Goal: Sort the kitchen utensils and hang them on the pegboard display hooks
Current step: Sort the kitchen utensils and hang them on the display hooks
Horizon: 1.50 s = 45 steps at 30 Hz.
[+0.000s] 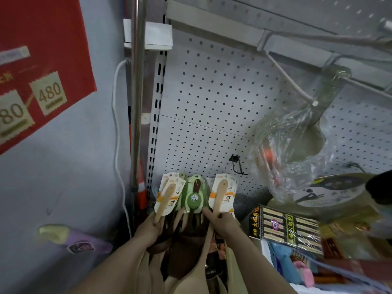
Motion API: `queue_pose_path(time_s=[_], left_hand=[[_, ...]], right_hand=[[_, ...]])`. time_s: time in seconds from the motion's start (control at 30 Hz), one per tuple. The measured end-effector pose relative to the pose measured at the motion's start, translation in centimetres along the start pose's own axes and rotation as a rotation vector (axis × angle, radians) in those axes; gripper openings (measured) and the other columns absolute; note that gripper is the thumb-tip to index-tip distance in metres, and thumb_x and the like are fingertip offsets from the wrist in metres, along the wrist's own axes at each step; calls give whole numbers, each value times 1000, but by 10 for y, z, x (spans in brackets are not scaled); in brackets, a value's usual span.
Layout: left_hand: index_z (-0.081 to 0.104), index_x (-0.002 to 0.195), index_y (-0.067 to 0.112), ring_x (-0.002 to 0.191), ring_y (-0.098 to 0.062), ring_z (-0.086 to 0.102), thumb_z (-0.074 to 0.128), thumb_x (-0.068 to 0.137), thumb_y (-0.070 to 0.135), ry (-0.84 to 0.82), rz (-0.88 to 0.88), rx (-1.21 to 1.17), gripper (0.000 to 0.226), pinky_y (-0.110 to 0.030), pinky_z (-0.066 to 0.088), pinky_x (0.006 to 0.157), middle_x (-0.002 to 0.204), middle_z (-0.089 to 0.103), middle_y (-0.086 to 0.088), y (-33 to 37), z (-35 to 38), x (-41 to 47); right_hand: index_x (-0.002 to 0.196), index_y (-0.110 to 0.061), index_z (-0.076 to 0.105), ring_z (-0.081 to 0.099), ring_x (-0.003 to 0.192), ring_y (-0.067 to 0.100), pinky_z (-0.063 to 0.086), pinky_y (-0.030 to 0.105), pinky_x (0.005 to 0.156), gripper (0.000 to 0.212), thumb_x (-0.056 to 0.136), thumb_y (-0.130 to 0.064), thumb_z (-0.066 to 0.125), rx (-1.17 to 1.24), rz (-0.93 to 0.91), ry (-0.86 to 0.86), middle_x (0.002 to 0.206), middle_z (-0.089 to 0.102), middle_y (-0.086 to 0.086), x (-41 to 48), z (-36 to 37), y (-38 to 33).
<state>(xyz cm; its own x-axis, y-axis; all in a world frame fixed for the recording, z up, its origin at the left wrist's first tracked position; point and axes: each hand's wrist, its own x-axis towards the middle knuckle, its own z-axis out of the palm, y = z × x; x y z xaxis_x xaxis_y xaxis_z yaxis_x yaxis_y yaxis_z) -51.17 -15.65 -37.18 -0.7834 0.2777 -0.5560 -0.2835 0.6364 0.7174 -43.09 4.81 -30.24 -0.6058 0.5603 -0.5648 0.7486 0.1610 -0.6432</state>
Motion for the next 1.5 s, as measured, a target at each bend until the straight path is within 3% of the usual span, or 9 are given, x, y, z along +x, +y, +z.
queue_pose_path(time_s=[0.1,0.23,0.33,0.57,0.83,1.07,1.2,1.33,1.5], left_hand=[[52,134,16,95,-23,58,40,101,21,10,-71,16,35,-29,45,85,99,63,-6,-5,-5,2],[60,124,13,106,-29,60,43,100,27,-9,-116,48,33,-39,48,95,114,65,-14,-19,-12,6],[62,122,14,104,-30,61,44,99,28,-17,-99,80,32,-41,49,94,113,65,-14,-31,-16,9],[67,115,12,95,-31,64,51,96,31,8,-77,80,31,-41,54,86,104,67,-14,-28,-18,-2],[66,87,26,77,-22,66,58,88,33,59,91,82,11,-27,51,60,82,67,0,12,23,-18],[57,121,11,105,-26,58,42,100,36,-3,32,-60,37,-31,43,89,113,64,-9,17,43,-17],[61,100,40,85,-17,64,38,76,75,144,-30,-160,48,-38,54,85,85,66,11,2,27,-10],[52,94,43,92,-16,60,42,91,58,83,-8,-229,18,-33,47,90,81,60,13,3,18,-13],[47,137,29,118,-30,54,40,90,56,-10,-115,-209,55,-44,43,104,132,57,-7,-14,7,-1]], right_hand=[[87,-7,64,71,85,31,61,41,76,36,87,-42,70,66,67,-16,89,71,15,-5,-1,7],[79,-4,64,64,66,28,58,44,75,16,86,-16,73,165,50,79,78,67,17,-8,0,22],[81,-10,69,69,81,32,58,50,84,10,84,-18,75,174,38,97,88,72,17,-15,2,28],[109,-20,63,67,95,23,55,41,89,41,77,-41,77,99,-54,88,102,70,7,-56,17,40],[139,-25,53,59,115,16,47,30,98,51,91,-40,64,25,-188,87,130,60,0,-72,2,47],[139,-37,49,60,87,8,50,26,83,48,94,-32,63,-109,-214,14,90,62,-10,-70,3,60],[143,-37,45,61,104,15,51,34,95,50,95,-33,60,-45,-224,98,119,64,-2,-65,7,60],[144,-27,44,57,119,22,46,39,103,50,96,-31,59,-35,-233,148,135,58,4,-64,9,55],[144,-25,45,55,124,24,44,40,105,51,96,-34,59,-31,-233,170,138,56,7,-63,14,55]])
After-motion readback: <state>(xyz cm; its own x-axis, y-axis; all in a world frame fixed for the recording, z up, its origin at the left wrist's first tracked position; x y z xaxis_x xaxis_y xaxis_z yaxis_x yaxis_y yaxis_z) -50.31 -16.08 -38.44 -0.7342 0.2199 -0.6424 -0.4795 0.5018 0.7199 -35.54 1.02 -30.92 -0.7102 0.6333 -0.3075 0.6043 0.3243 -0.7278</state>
